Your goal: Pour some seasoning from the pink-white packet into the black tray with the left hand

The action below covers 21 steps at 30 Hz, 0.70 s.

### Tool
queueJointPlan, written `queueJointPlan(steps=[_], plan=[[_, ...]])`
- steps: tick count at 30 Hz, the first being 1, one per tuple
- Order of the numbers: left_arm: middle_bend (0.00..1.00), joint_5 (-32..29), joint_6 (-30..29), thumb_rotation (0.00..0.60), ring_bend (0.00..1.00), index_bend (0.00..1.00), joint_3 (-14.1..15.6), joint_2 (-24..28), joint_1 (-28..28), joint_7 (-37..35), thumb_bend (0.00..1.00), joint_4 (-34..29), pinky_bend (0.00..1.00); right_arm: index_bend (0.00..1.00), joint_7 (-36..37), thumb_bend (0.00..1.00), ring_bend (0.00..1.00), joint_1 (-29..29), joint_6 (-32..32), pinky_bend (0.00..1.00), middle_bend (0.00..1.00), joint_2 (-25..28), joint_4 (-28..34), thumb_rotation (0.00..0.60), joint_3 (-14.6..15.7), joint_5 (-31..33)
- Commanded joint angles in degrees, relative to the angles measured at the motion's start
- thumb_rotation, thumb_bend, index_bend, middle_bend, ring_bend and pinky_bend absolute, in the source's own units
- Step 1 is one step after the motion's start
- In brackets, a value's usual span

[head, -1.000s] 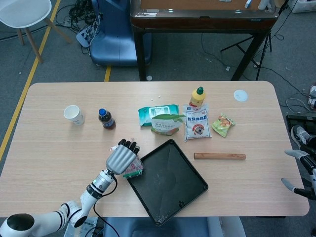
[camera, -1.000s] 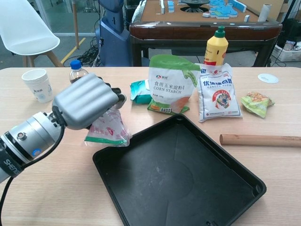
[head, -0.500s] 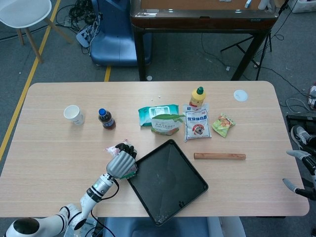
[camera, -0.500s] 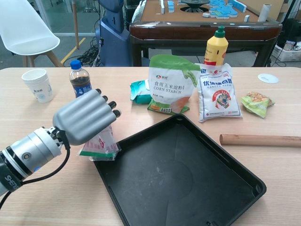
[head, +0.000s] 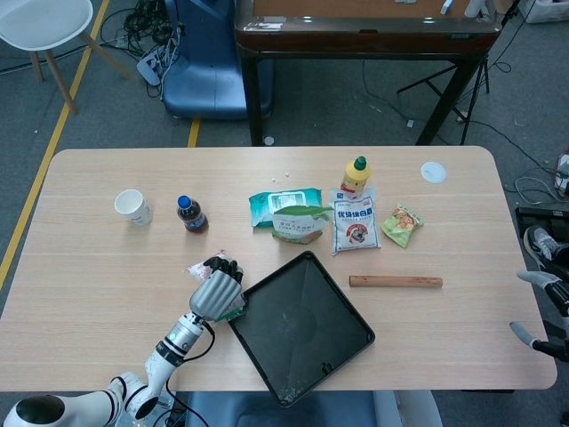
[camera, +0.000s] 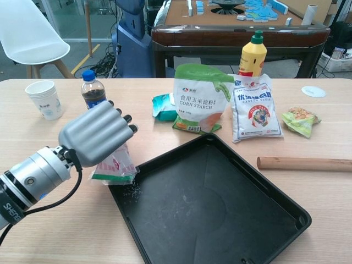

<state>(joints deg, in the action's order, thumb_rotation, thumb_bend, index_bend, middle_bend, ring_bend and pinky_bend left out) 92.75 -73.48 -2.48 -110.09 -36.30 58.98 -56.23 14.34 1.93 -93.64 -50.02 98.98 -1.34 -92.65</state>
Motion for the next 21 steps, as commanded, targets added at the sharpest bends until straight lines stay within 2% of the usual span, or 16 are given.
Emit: queueJointPlan(steps=[1, 9, 18, 21], plan=[[0.58, -0.89, 1.03, 0.6, 0.53, 0.42, -0.7, 1.51, -0.11, -2.8, 0.16, -3.56, 0.53, 0.28, 0.05, 0.16, 0.15, 0.02, -0.09, 0.17, 0.31, -0.03, 0.01, 0.6, -0.04, -0.04], [0.58, -6.75, 6.92, 0.6, 0.53, 0.42, -3.74, 4.49, -0.81, -12.76, 0.16, -11.04, 0.53, 0.28, 0.12, 0.16, 0.15, 0.06, -0.07, 0.17, 0.31, -0.14, -0.08, 0.6, -0.16, 0.23], [0.58, -18.23, 16.14, 0.6, 0.53, 0.42, -9.91, 8.92, -2.11, -26.86, 0.16, -19.11, 0.53, 0.28, 0.04, 0.16, 0.15, -0.43, 0.7, 0.17, 0.31, -0.34, -0.12, 0.6, -0.41, 0.5], [0.58, -21.15, 19.52, 0.6, 0.52, 0.43, -11.95, 10.51, -2.99, -33.77, 0.16, -20.04, 0.53, 0.28, 0.11, 0.16, 0.15, -0.6, 1.02, 0.17, 0.31, -0.42, -0.19, 0.6, -0.51, 0.75]])
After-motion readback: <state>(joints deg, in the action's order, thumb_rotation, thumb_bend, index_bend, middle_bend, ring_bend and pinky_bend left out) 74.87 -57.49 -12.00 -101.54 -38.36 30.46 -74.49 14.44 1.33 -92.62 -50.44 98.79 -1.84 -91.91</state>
